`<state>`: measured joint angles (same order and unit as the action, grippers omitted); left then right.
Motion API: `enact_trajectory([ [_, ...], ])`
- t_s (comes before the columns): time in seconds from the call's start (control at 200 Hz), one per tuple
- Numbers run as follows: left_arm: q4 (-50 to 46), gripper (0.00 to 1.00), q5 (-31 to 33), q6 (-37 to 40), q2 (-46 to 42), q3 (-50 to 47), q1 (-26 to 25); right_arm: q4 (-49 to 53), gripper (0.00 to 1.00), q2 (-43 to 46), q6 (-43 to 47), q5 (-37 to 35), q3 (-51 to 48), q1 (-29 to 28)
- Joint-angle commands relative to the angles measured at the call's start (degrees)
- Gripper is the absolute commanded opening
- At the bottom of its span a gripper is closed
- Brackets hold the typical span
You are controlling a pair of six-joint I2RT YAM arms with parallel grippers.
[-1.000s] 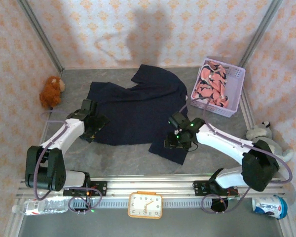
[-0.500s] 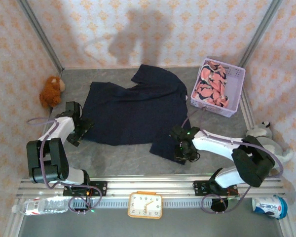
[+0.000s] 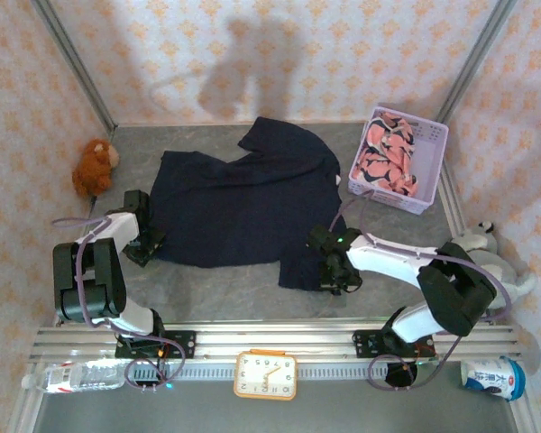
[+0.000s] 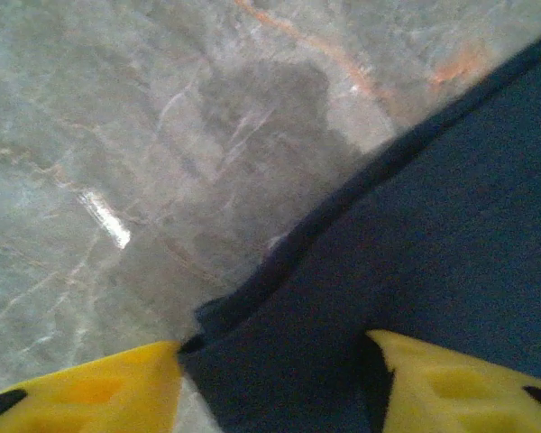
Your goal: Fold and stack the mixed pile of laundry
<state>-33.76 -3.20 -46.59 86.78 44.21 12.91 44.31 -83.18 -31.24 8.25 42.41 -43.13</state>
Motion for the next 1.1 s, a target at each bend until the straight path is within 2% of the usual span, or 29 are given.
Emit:
enact_trajectory([
  [0.0, 2.0, 0.32, 1.6, 1.0, 3.3, -0.4, 0.5, -0.1, 0.00, -1.6, 1.0, -4.3, -0.1, -0.1],
  [0.05, 2.1, 0.16, 0.8, 1.4, 3.4, -0.5, 0.5, -0.1, 0.00, -1.7, 1.5, -4.5, 0.2, 0.0],
  [0.135, 2.1, 0.00, -2.0, 2.1, 2.8, -0.1, 0.5, -0.3, 0.00, -2.7, 3.4, -5.1, 2.7, 1.0],
  [0.235, 0.3, 0.00, -5.3, 2.1, 2.2, 3.9, 0.5, 0.6, 0.00, -5.9, 7.0, -5.6, 9.7, 3.9],
  [0.32, -1.6, 0.00, -8.0, 1.5, 3.0, 11.9, 0.5, 2.4, 0.00, -10.8, 11.7, -6.7, 21.5, 7.9],
  [0.365, -3.0, 0.00, -10.3, 1.1, 4.5, 17.7, 0.5, 4.4, 0.00, -14.6, 14.1, -6.5, 31.0, 11.1],
  [0.48, -7.5, 0.00, -16.3, -0.2, 10.5, 40.2, 0.5, 11.4, 0.00, -23.7, 18.9, -4.5, 59.5, 18.1],
  [0.6, -11.9, 0.00, -24.0, -3.0, 18.0, 72.1, 0.2, 21.0, 0.00, -33.9, 22.6, -0.7, 101.9, 23.0],
  [0.651, -14.4, 0.00, -25.1, -3.5, 20.7, 86.8, 0.1, 20.9, 0.00, -36.4, 23.2, 1.3, 117.6, 24.0],
  [0.681, -16.4, 0.00, -24.9, -3.7, 22.1, 95.6, 0.0, 18.9, 0.00, -36.5, 23.4, 2.1, 124.3, 24.5],
  [0.711, -17.9, 0.00, -24.7, -3.8, 24.5, 104.1, 0.1, 17.0, 0.00, -35.6, 23.5, 2.7, 126.9, 24.8],
  [0.781, -19.6, 0.00, -23.8, -4.0, 25.7, 116.5, 0.0, 10.7, 0.00, -29.7, 24.9, 4.7, 124.2, 25.1],
  [0.851, -18.7, 0.00, -24.5, -3.2, 21.2, 114.2, 0.0, 4.0, 0.00, -20.2, 25.6, 6.9, 110.1, 25.0],
  [0.901, -17.4, 0.00, -24.9, -1.3, 15.4, 104.3, -0.4, -2.0, 0.00, -12.7, 24.9, 8.4, 96.7, 25.0],
  [0.961, -12.2, 0.00, -23.9, 0.1, 6.3, 85.3, -1.1, -7.1, 0.00, -5.0, 23.8, 9.9, 81.6, 25.0],
  [1.026, -3.2, 0.00, -22.7, -2.1, -3.9, 62.3, -1.3, -7.4, 0.00, 0.5, 22.2, 10.5, 69.7, 25.0],
  [1.096, 1.6, 0.00, -21.8, -4.2, -11.4, 44.2, -1.4, -7.1, 0.00, 4.7, 19.7, 12.4, 59.0, 25.0],
])
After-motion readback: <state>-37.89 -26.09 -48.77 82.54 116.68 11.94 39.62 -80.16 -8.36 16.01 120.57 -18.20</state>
